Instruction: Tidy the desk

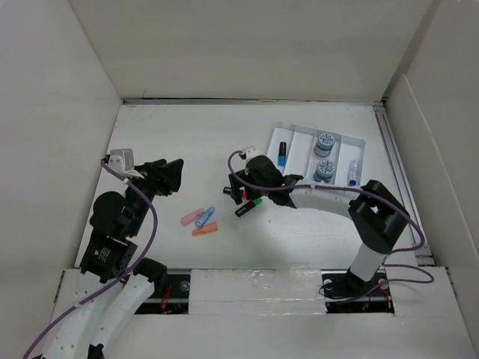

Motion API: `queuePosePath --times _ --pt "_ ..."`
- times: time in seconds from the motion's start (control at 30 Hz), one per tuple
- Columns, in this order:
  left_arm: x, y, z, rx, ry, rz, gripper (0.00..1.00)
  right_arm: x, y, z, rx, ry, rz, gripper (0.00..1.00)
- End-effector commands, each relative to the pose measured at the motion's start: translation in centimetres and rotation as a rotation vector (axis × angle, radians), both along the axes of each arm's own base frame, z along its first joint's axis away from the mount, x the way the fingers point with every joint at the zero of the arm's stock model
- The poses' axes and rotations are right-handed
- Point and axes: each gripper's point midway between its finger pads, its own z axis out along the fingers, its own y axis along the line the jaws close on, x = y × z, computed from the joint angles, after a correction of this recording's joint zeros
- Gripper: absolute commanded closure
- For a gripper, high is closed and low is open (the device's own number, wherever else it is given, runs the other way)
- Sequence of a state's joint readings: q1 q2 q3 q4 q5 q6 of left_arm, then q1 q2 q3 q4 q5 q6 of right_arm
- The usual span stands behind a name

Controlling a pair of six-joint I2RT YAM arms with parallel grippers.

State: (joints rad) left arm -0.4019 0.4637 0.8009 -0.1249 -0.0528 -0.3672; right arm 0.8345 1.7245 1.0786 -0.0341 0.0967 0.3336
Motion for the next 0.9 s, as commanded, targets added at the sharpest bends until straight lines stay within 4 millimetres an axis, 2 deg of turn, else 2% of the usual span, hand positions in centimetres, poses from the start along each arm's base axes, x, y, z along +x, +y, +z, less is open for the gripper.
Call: queuePosePath --times 0.0,0.13,0.2,0.23,0.27,0.47,0.57,0.6,0.67,0.7,0.77,0.8,0.87 --pt "0.0 -0.1 1.8 -0.01 -0.057 -0.01 0.48 0.9 -1.2 -0.2 -0.066 -0.044 -0.01 0.05" --pt "0.1 0.1 1.6 -0.008 -0.048 0.002 0.48 1.7 -0.3 -0.1 -0.086 -0.07 0.004 0.05" --pt "0.0 0.3 1.9 -0.011 -0.062 0.005 0.48 2.6 -0.9 -0.5 -0.144 -0.088 -0.029 0.07" --pt "0.0 0.3 1.7 -0.009 -0.057 0.007 0.48 2.8 -0.2 -0.1 -0.147 -0.098 -0.023 0.07" --pt "0.1 0.2 1.7 -0.007 -0.053 0.007 0.48 2.8 -0.3 -1.1 -0.172 -0.08 -0.016 0.08" --pt "0.0 0.4 1.9 -0.007 -0.06 0.012 0.48 2.0 1.2 -3.1 -0.214 -0.04 0.054 0.13" --pt "0.0 0.2 1.8 -0.005 -0.057 0.004 0.48 1.9 1.0 -4.3 -0.246 -0.019 0.056 0.25" --pt "0.0 0.3 1.8 -0.007 -0.06 0.006 0.48 2.2 0.7 -4.6 -0.258 -0.019 0.031 0.35" --pt "0.1 0.3 1.9 -0.006 -0.058 0.009 0.48 2.3 0.6 -4.7 -0.262 -0.021 0.022 0.47" --pt "0.1 0.2 1.8 -0.004 -0.054 0.006 0.48 2.3 0.7 -4.7 -0.26 -0.023 0.026 0.59" --pt "0.0 0.1 1.7 -0.004 -0.054 -0.001 0.48 2.6 0.8 -4.4 -0.251 -0.032 0.014 0.7" --pt "0.1 0.2 1.8 -0.006 -0.059 0.002 0.48 3.4 1.1 -3.2 -0.225 -0.066 -0.021 0.78" --pt "0.1 0.2 1.8 -0.007 -0.057 0.005 0.48 3.7 1.3 -2.6 -0.205 -0.078 -0.035 0.82"
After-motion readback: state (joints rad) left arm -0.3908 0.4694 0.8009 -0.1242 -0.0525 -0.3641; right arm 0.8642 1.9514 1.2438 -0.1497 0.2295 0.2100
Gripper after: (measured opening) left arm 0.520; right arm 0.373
